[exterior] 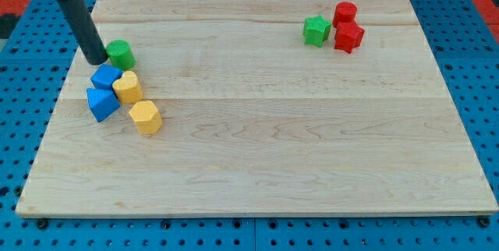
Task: Slide the green circle into the green star
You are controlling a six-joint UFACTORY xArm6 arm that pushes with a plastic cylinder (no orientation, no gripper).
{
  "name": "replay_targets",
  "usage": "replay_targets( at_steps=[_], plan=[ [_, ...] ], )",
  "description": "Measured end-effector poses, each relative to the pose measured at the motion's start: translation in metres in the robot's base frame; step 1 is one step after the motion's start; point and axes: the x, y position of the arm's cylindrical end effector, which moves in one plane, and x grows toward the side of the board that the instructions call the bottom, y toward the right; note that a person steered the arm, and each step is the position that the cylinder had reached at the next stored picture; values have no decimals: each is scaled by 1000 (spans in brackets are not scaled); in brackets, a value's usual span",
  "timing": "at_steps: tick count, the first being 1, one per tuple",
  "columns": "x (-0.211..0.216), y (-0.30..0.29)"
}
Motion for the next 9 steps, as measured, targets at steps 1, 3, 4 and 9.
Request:
replay_targets(
  at_steps=[1, 3, 4, 9],
  plan=[
    [-5, 55],
    [-21, 244],
    [-30, 315],
    [-16, 435]
  ],
)
